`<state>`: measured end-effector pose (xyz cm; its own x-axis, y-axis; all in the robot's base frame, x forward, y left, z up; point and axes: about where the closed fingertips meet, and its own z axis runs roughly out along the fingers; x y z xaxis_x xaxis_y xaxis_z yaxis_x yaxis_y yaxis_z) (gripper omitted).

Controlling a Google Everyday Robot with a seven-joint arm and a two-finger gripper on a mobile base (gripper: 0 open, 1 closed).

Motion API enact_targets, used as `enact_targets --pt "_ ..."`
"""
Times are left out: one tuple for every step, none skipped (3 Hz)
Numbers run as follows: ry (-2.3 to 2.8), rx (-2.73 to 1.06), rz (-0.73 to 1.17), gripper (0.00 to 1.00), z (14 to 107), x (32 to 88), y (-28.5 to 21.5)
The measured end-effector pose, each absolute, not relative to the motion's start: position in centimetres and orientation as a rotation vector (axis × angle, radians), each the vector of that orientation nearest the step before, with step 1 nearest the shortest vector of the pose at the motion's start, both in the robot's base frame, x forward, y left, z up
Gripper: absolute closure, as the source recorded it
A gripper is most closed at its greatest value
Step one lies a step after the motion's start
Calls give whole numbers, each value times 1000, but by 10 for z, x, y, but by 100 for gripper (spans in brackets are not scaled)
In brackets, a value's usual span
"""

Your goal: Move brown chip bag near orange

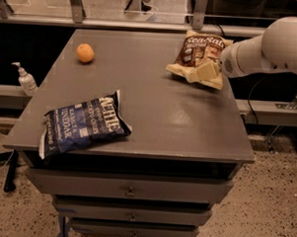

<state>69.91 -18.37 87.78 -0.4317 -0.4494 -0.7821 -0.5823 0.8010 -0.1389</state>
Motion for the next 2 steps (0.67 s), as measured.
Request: enact_targets --pt "2065 -743 217 30 867 707 -177" --pt "2023 -729 202 53 865 712 -176"
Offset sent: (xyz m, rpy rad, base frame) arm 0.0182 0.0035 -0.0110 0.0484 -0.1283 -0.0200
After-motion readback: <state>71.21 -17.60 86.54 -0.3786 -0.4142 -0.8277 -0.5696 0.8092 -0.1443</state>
